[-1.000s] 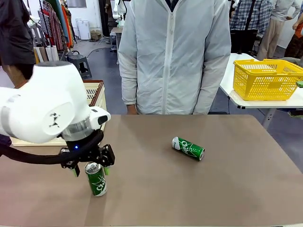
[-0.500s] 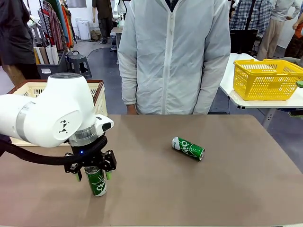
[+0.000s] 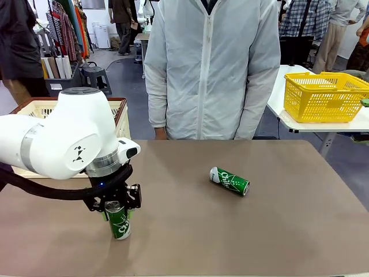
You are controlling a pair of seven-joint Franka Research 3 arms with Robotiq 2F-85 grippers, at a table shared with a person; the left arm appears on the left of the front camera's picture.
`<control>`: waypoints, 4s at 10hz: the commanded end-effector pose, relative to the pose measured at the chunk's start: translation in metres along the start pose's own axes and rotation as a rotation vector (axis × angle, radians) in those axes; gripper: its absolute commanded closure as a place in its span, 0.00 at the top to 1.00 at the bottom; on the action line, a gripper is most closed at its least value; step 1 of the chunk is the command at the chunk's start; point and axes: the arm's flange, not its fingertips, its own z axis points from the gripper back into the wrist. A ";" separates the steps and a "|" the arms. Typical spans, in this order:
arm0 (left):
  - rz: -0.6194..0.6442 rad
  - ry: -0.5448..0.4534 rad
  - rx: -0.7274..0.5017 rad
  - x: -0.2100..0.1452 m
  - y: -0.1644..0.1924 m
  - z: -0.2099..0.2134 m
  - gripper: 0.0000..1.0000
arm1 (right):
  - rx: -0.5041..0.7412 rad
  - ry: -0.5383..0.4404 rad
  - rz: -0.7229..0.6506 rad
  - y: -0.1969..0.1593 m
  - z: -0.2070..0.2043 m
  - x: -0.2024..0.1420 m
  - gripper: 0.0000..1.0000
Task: Place the drinks into the Shopping basket.
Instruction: Pick up one drink and place it into the Shopping basket.
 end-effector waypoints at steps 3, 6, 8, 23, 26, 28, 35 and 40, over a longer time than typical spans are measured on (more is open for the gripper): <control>0.000 -0.022 -0.010 -0.001 0.002 0.007 0.00 | -0.005 0.007 -0.016 0.004 0.002 -0.001 1.00; -0.003 -0.055 -0.112 -0.014 0.031 0.084 0.00 | -0.005 0.007 -0.016 0.004 0.002 -0.001 1.00; -0.033 -0.036 -0.167 -0.025 0.061 0.172 0.00 | -0.005 0.007 -0.016 0.004 0.002 -0.001 1.00; 0.135 -0.325 -0.124 0.206 0.098 0.312 0.00 | -0.005 0.007 -0.016 0.004 0.002 -0.001 1.00; 0.214 -0.283 0.017 0.301 0.117 0.245 0.00 | -0.005 0.007 -0.016 0.004 0.002 -0.001 1.00; 0.200 -0.239 0.057 0.320 0.127 0.210 0.00 | -0.005 0.007 -0.016 0.004 0.002 -0.001 1.00; 0.079 -0.182 0.020 0.335 0.129 0.144 0.00 | -0.005 0.007 -0.016 0.004 0.002 -0.001 1.00; -0.016 -0.139 0.011 0.357 0.152 0.094 0.00 | -0.005 0.007 -0.016 0.004 0.002 -0.001 1.00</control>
